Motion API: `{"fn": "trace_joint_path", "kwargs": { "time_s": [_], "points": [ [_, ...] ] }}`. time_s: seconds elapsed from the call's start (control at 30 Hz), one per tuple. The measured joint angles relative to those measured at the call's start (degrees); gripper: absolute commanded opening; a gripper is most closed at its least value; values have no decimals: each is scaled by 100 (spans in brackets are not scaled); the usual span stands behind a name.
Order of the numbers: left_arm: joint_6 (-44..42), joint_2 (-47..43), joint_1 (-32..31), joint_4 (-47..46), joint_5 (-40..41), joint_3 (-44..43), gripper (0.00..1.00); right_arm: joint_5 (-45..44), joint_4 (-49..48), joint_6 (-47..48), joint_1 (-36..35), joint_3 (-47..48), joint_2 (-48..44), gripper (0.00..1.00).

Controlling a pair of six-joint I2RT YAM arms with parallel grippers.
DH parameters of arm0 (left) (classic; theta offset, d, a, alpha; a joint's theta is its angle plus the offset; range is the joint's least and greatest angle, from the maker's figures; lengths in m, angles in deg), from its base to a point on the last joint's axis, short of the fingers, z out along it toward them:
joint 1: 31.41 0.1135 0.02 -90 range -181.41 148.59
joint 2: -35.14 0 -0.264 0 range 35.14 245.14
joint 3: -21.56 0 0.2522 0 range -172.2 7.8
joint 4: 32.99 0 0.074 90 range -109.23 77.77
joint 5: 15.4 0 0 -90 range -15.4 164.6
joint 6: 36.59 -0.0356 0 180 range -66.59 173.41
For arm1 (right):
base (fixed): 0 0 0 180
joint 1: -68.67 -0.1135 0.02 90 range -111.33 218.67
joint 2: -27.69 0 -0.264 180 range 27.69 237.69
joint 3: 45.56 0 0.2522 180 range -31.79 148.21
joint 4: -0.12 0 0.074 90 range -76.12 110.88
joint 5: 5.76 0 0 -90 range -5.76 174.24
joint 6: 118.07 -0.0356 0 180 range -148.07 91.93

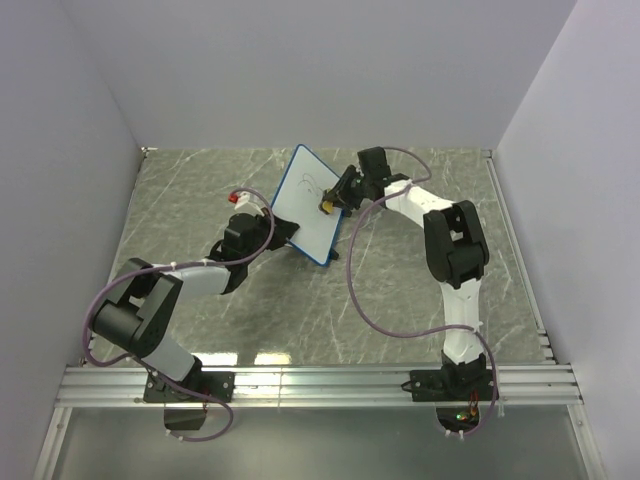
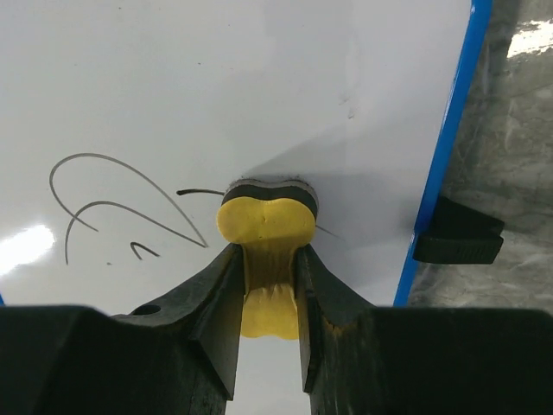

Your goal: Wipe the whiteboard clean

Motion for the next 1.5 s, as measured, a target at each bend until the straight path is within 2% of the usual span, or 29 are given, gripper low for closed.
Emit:
{"fn": "trace_joint_path", "kwargs": {
  "time_s": [0.3,0.57,0.97,1.13,1.27,1.5],
  "points": [
    [-190,33,-85,81,94,-76,0,-203,468,170,-74,291,9,0],
    [-269,92,-87,227,116,-234,0,-177,369,-61,-289,260,-144,0],
    [-267,85,-87,286,125,-256,0,389,-411,-822,-459,-72,-378,0],
    [-227,105,-87,304,125,-310,0,1283,-911,-1414,-501,1311,354,0],
    [-149,149,-107,332,162,-387,0,1526,-986,-1582,-555,2159,879,0],
    [-98,136,-111,367,190,-387,0,1539,-1853,-1947,-540,1344,651,0]
  ]
}}
